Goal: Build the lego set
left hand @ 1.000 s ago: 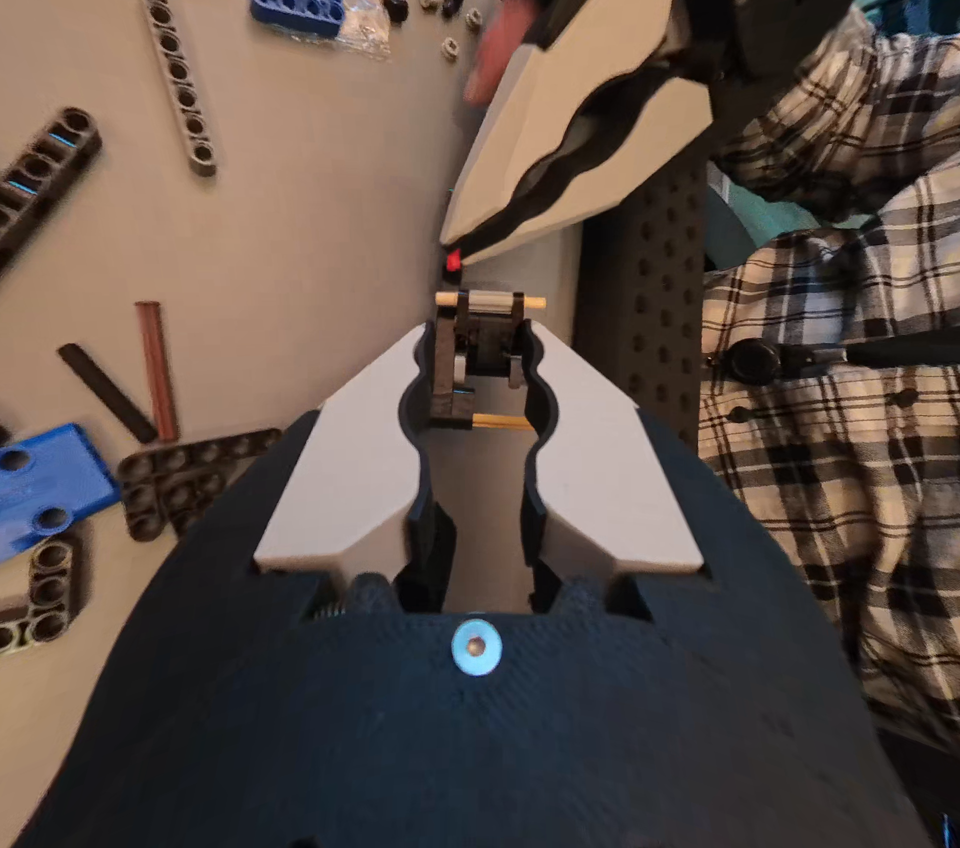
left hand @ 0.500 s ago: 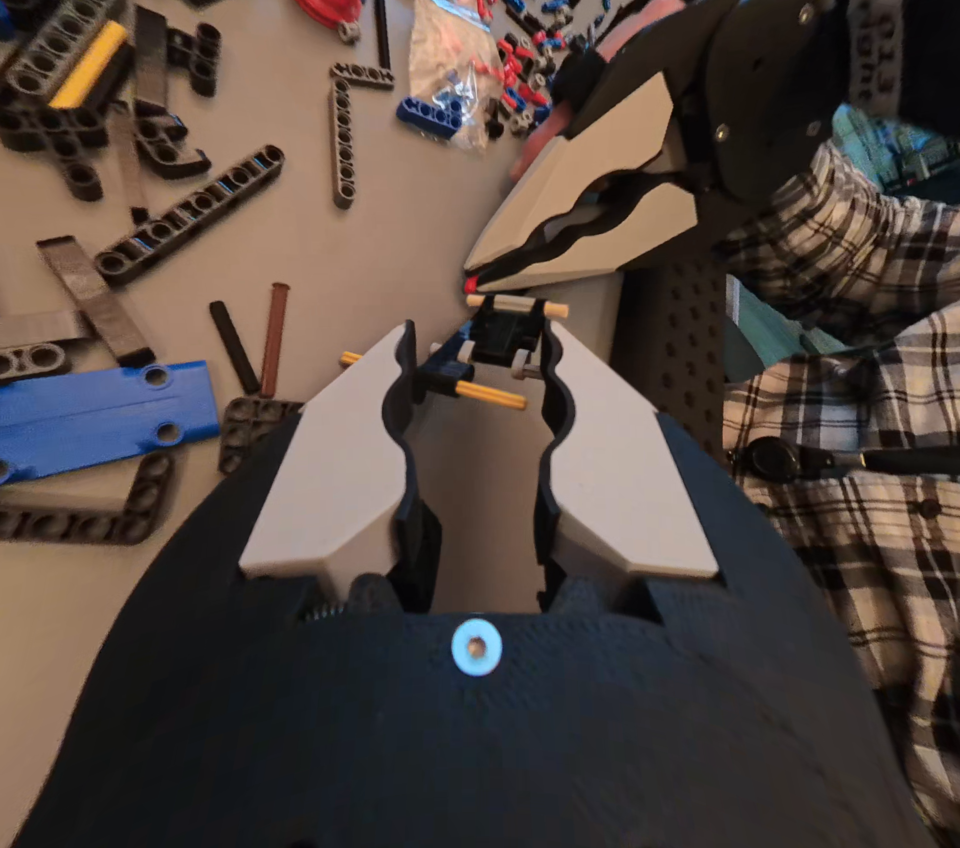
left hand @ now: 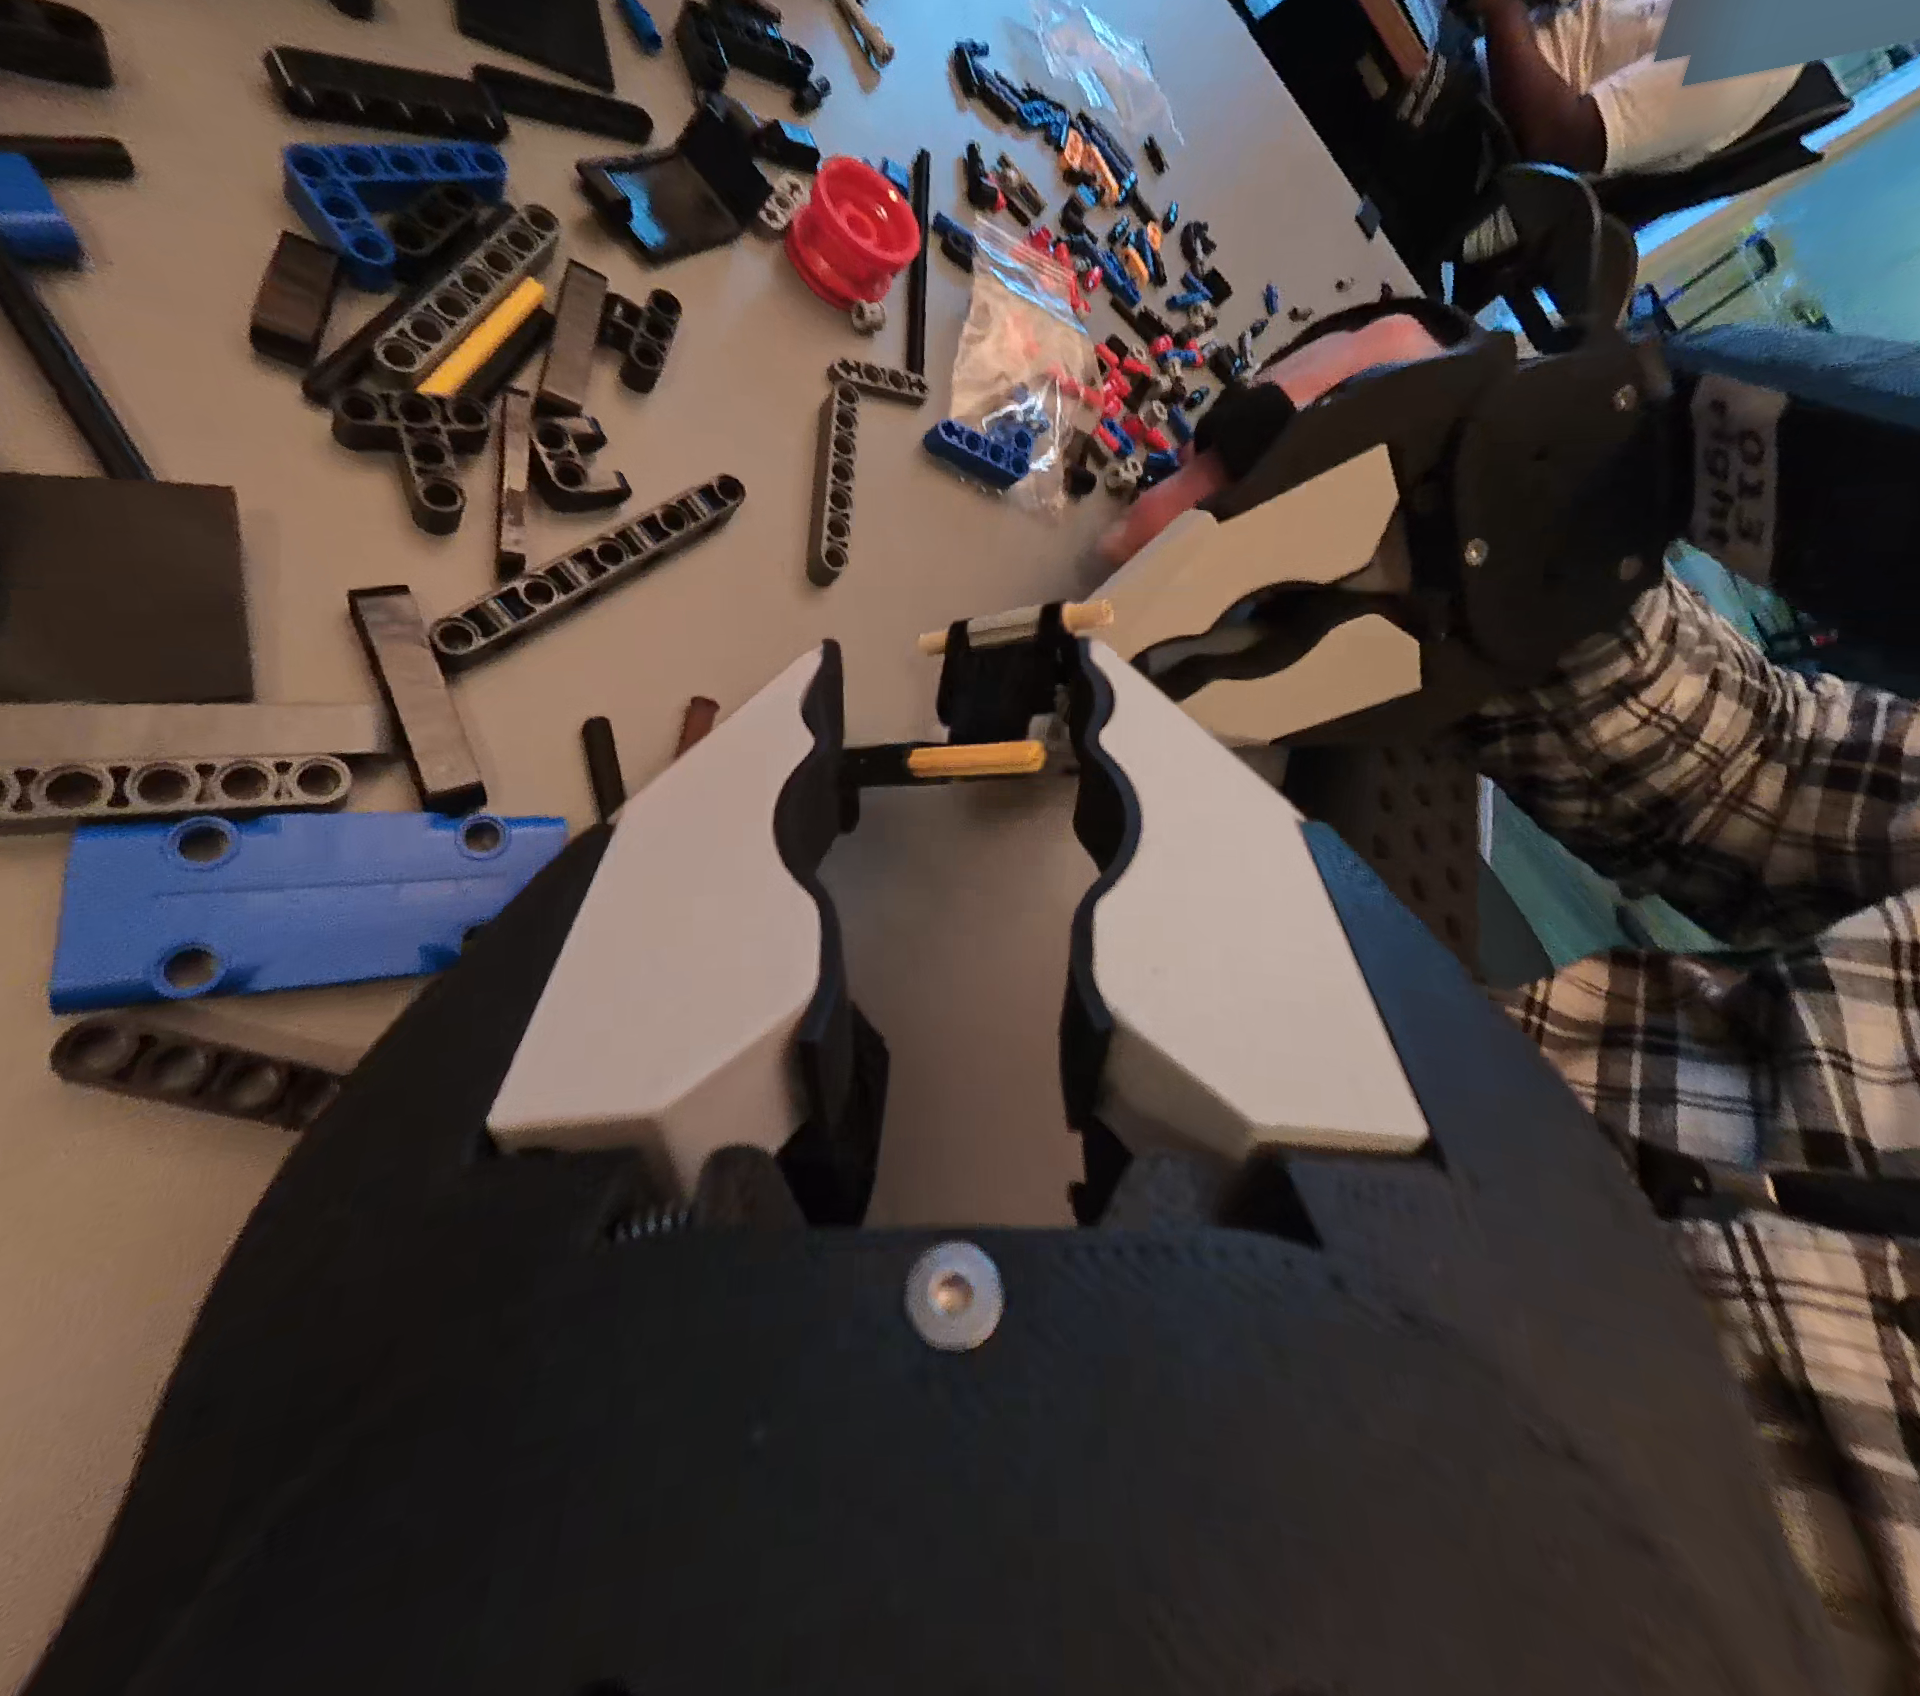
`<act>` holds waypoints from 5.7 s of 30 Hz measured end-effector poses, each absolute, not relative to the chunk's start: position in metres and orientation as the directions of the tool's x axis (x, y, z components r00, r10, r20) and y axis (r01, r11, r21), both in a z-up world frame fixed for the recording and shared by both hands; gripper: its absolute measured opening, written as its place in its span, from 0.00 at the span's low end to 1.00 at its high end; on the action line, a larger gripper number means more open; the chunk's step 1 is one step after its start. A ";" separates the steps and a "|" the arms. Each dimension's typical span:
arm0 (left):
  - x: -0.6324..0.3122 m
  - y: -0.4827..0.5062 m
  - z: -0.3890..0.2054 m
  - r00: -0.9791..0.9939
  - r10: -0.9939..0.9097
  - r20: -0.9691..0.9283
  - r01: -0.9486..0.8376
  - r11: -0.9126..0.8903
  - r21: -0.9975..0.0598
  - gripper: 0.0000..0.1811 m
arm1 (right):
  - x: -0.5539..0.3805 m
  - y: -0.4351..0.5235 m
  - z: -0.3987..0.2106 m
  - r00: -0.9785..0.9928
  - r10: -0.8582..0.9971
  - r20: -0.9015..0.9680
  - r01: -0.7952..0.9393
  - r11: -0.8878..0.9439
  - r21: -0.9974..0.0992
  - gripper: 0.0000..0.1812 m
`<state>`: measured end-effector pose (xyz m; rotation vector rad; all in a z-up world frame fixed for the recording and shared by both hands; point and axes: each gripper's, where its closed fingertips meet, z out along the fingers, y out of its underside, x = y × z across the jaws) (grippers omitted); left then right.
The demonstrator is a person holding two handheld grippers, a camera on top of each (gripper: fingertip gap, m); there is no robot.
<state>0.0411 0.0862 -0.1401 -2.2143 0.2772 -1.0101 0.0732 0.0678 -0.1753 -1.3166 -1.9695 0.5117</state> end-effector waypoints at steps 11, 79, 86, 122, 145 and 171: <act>0.034 0.111 -0.147 0.734 -0.359 0.576 0.174 -0.721 -0.671 0.34 | 0.074 0.072 -0.171 -0.214 0.922 0.324 0.629 0.384 -0.676 0.02; 0.080 0.052 -0.103 0.410 -0.635 -0.655 -0.738 0.192 -0.647 0.14 | 0.088 0.046 -0.087 -0.340 0.908 -0.247 0.325 -0.133 -0.936 0.02; 0.025 0.090 -0.146 0.494 -0.785 -0.374 -0.776 -0.204 -0.596 0.27 | 0.091 0.063 -0.096 -0.266 0.940 -0.214 0.340 -0.116 -0.933 0.02; 0.054 0.065 -0.069 0.660 -0.735 -0.156 -0.248 -0.018 -0.968 0.12 | 0.094 0.049 -0.076 -0.284 0.950 0.129 0.355 0.229 -0.906 0.02; 0.053 0.055 -0.053 0.637 -0.756 -0.150 -0.163 0.058 -0.985 0.12 | 0.104 0.013 -0.014 -0.414 0.885 0.213 0.155 0.299 -0.942 0.02; 0.054 0.052 -0.052 0.629 -0.753 -0.193 -0.196 0.086 -0.977 0.12 | 0.093 -0.002 -0.022 -0.429 0.863 0.265 0.178 0.369 -0.912 0.02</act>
